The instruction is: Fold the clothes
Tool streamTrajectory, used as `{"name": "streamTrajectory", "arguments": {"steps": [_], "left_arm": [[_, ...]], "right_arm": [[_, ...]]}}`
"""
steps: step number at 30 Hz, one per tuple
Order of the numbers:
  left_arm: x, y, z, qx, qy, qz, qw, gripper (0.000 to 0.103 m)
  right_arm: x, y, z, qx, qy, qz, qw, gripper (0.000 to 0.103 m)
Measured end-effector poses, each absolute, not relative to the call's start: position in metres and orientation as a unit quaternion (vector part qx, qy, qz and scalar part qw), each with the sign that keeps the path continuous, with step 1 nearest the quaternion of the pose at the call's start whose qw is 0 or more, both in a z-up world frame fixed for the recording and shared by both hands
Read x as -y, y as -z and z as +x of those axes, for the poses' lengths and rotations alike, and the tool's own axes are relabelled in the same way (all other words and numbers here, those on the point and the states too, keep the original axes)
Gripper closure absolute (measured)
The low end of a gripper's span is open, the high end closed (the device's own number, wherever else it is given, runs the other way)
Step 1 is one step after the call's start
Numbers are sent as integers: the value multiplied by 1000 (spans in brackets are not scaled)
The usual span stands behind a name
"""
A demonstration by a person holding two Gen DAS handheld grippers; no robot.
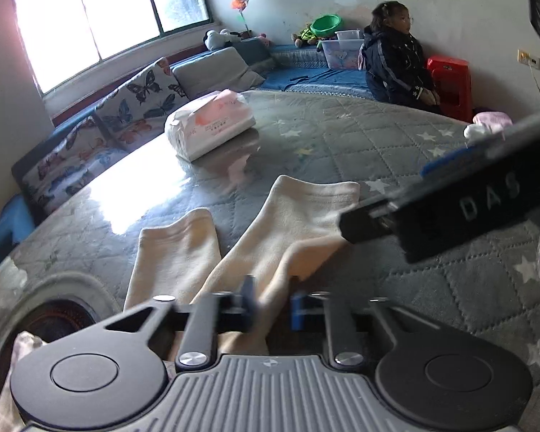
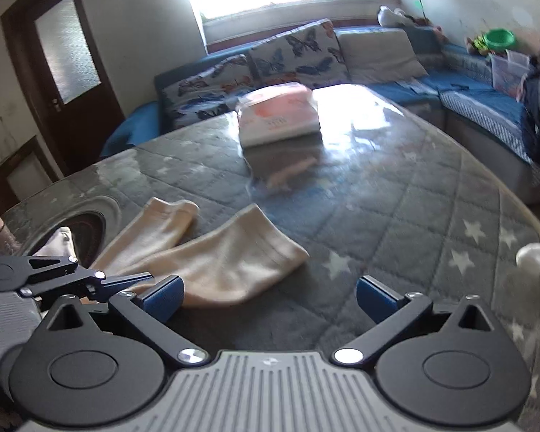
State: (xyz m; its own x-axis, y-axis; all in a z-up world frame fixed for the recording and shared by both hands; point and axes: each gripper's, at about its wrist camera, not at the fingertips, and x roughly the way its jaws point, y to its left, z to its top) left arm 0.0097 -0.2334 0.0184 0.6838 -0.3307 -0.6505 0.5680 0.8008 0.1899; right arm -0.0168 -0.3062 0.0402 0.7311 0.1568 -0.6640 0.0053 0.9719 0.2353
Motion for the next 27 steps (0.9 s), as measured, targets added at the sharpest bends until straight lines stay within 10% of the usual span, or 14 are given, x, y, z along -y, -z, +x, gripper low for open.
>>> {"name": "streamTrajectory", "arguments": {"steps": [27], "left_arm": [[16,-133,-93,-182,53,-16,982,97]], "right_arm": [[295,-30,-30,-373,-81,169,908,0]]}}
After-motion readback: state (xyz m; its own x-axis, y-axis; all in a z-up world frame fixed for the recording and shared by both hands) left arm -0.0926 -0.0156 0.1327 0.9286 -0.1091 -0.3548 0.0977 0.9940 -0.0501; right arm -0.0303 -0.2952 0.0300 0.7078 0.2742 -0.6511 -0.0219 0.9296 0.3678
